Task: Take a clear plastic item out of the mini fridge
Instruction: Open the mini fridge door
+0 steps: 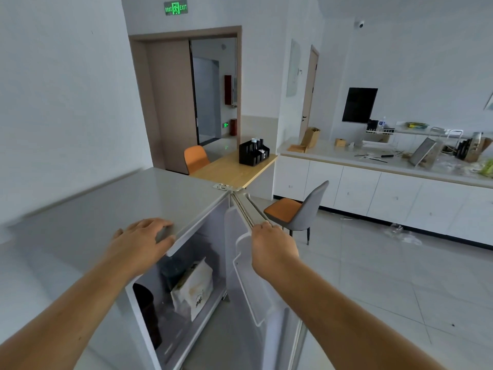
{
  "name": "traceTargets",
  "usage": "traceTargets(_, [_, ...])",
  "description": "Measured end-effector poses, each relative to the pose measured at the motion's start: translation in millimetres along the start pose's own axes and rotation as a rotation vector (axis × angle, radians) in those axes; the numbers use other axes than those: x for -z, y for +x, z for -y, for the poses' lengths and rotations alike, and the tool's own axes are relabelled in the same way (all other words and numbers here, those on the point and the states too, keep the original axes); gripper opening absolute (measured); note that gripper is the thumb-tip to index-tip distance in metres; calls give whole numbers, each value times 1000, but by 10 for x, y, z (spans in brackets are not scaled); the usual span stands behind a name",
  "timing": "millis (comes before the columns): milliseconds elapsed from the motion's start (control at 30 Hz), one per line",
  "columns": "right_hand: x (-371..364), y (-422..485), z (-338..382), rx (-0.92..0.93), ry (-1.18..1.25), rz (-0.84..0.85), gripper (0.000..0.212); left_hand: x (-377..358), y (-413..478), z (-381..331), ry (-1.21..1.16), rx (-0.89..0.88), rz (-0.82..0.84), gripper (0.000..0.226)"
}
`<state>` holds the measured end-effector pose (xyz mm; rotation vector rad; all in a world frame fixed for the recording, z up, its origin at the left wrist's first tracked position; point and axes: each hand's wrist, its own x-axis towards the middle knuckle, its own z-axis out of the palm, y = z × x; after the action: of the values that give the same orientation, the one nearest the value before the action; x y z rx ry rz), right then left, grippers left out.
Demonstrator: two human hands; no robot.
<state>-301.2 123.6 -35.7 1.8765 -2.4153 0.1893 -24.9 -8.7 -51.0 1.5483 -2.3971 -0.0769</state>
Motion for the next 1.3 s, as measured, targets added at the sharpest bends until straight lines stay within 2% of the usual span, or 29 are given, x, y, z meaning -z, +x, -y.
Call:
traceTargets(233, [-34,51,-93,35,-127,-34,48,7,-18,-2,-25,-34,-2,48])
traceTargets(533, [-83,152,-443,-118,-259,0,62,-12,-14,-20,-48,-73,-30,41])
traceTargets(700, [-28,295,-796,-162,-119,22,54,-4,-25,-26,-58,-70,-57,40])
traceTargets(867, [101,373,-1102,-182,72,93,64,22,-41,-46,-43,-81,-59,39])
traceTargets(1300, [-100,398,-1179,-95,3,81,86,101,-111,-126,-23,-86,-53,41])
